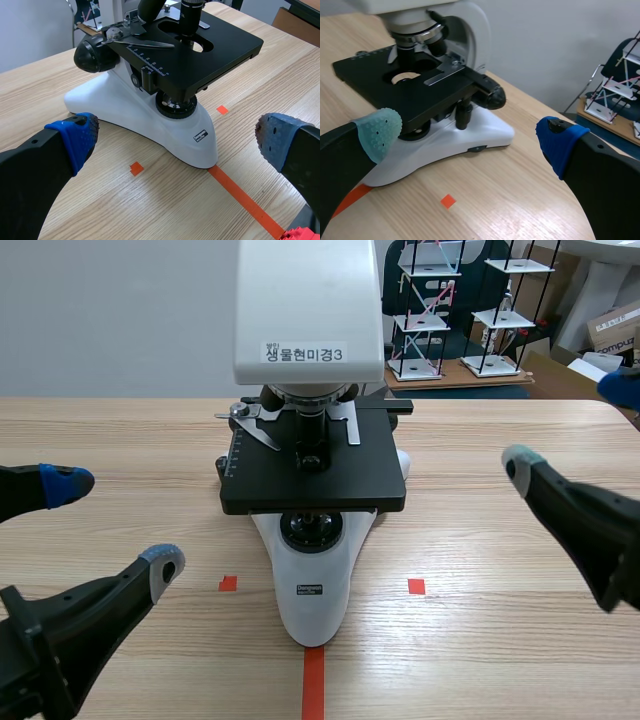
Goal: Return to the home posture
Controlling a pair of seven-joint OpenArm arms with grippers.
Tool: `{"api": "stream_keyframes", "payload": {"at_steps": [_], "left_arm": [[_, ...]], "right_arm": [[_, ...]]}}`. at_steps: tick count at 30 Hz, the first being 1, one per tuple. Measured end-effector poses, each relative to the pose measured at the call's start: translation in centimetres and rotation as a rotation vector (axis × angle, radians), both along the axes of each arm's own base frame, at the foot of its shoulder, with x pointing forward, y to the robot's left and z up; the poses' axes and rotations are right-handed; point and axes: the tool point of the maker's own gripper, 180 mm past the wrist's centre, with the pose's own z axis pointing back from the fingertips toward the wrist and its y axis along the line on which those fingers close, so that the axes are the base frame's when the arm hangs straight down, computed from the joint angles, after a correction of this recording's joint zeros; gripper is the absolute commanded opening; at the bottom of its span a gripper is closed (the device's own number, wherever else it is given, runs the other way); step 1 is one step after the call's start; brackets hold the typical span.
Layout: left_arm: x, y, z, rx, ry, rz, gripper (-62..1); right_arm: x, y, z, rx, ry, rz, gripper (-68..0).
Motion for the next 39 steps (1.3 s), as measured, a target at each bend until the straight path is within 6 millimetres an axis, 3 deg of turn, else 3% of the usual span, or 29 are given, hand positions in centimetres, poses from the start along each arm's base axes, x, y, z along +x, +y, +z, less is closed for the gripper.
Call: {"api": "stream_keyframes", "payload": {"at_steps": [6, 39], "left_arm": [[0.0, 0.0, 0.0, 0.000, 0.000, 0.000, 1.4], [0.0, 0.0, 0.0, 0.000, 0.000, 0.000, 1.4]], "right_arm": [[-1.6, 0.0, -1.5, -0.011, 0.056, 0.004, -8.2], [-1.5, 0.0, -1.2, -0.002, 0.040, 0.004, -8.5]]}}
